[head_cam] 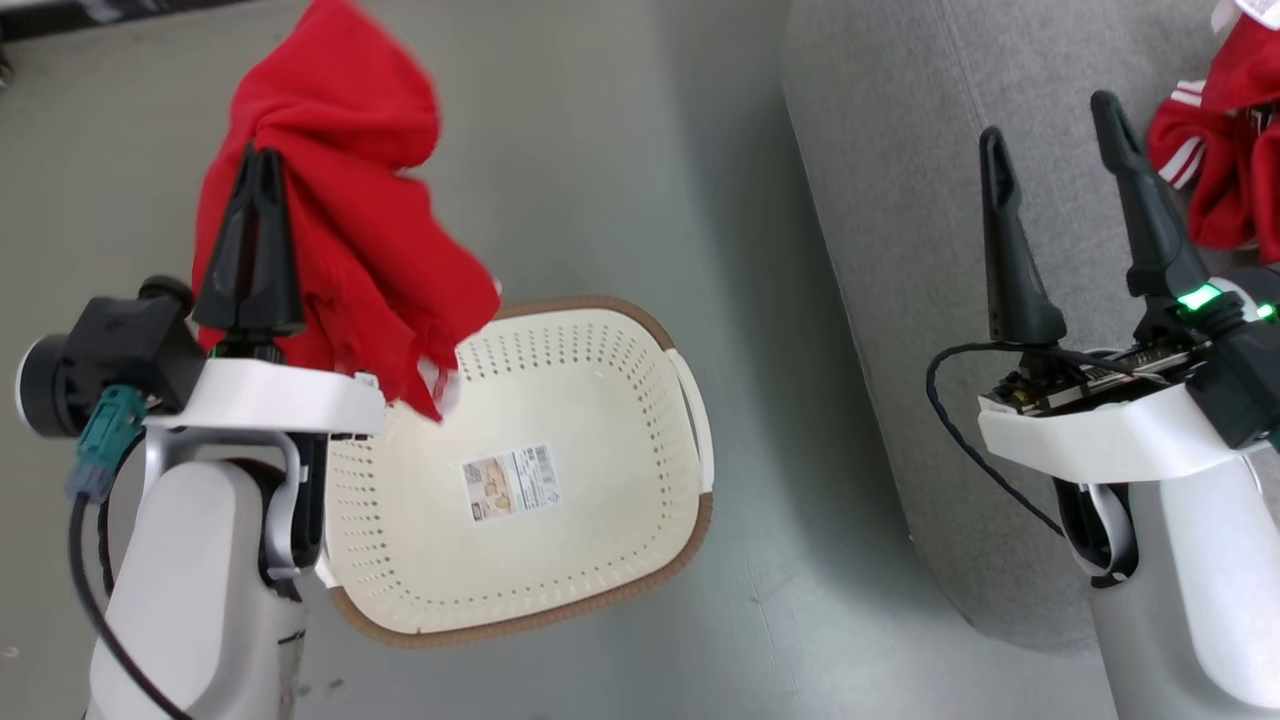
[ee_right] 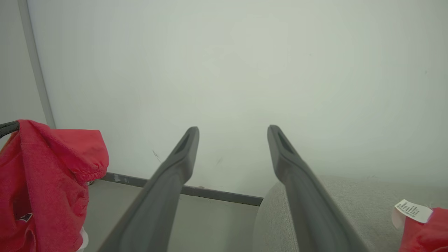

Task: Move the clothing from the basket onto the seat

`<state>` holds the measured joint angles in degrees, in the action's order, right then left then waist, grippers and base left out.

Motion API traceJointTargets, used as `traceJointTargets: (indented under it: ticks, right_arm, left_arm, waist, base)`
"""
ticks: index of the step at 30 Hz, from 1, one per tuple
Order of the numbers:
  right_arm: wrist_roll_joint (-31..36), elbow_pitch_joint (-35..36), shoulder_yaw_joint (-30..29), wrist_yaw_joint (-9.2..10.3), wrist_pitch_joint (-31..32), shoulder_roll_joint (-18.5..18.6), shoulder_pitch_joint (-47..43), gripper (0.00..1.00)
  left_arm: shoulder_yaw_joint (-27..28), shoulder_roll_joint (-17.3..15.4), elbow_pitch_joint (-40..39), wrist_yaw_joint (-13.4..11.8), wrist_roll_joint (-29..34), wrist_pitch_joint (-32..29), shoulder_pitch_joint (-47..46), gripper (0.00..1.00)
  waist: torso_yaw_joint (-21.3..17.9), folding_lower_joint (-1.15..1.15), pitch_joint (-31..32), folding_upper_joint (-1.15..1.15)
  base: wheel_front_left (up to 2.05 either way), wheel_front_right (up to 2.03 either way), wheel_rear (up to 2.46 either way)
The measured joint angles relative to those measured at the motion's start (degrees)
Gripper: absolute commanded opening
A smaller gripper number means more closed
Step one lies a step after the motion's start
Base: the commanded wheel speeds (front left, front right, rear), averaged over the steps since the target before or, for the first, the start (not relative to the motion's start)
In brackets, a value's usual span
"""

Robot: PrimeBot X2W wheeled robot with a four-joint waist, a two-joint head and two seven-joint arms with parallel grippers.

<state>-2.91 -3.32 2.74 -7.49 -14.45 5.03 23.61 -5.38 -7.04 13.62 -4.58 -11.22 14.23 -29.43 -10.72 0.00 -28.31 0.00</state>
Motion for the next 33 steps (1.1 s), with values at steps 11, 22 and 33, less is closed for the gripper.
traceJointTargets:
  ticks: [11,22,33]
  right_arm:
    - [-0.18,-3.46,3.41,0.00,0.00,2.15,-0.30,1.00]
    - [-0.65,-6.93,9.09,-0.01,0.15,5.30,-2.53,1.00]
    - [-3.50,-8.40,18.97,0.00,2.30,8.77,-2.60,1.00]
  left_arm:
    - [2.42,0.89,-4.05,0.38,-1.67,0.07,4.83,0.00]
    - [1.93,1.38,-4.86,2.66,-1.12,0.42,7.11,0.00]
    - [-0.73,1.85,-5.10,5.63,-0.68,0.42,7.10,0.00]
  waist:
    - [2.82,0.00,6.92,0.00]
    - [5.10,0.00,13.70,0.00]
    - [7.41,0.00,20.61,0.00]
  base:
    - [0.00,0.00,0.00]
    - [0.00,0.00,0.00]
    - [0.00,0.00,0.00]
